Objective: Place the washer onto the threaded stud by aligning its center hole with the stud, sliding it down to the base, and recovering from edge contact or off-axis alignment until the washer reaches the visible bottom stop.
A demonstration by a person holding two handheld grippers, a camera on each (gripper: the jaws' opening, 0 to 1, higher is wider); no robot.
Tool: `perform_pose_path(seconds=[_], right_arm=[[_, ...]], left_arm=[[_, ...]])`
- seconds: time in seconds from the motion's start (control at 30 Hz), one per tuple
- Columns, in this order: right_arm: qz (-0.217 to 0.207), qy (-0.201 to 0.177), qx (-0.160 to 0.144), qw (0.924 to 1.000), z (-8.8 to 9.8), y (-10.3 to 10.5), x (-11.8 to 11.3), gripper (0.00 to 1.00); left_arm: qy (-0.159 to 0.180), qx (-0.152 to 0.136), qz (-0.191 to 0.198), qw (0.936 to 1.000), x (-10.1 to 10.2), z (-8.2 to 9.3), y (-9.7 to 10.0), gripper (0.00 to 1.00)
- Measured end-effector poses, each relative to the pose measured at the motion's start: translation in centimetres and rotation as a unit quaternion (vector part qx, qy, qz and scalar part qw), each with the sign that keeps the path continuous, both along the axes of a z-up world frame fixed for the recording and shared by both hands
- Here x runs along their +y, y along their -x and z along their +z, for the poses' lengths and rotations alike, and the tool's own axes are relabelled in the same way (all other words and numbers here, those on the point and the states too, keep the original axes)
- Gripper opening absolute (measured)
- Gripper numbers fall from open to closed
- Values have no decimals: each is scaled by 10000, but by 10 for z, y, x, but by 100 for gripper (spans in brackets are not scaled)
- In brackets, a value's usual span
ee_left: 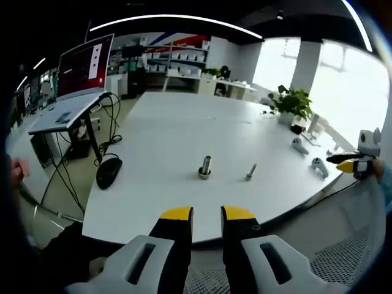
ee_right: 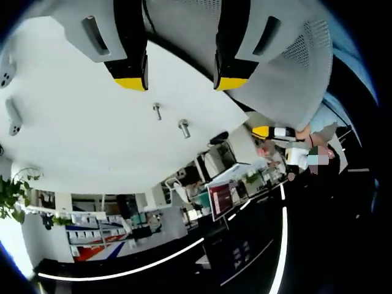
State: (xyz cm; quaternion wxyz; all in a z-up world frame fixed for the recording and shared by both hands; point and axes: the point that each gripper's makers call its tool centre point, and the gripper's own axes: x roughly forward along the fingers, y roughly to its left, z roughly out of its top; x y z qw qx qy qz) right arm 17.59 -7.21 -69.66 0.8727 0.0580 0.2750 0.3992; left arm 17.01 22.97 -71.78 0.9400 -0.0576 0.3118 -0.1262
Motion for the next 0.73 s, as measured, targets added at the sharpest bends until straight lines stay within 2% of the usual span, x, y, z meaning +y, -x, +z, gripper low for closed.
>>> perform_pose_path(seconds=[0.13, 0.2, 0.4, 0.5, 0.73], right_arm=[[134, 110, 124, 9998, -8, 8, 13, 45], [162, 222, 124, 9995, -10, 8, 12, 45], [62, 174, 222, 9996, -11, 12, 10, 45], [144, 400, 272, 9987, -19, 16, 12, 45], [107, 505, 289, 9982, -22, 14, 9, 45]], left_arm=[[5, -2, 1, 10000, 0, 0, 0, 16], [9, -3, 4, 10000, 1, 0, 0, 16], [11, -7, 6, 10000, 1, 0, 0, 16], [11, -8, -9, 10000, 0, -1, 0, 16], [13, -8, -37, 10000, 0, -1, 0, 16]])
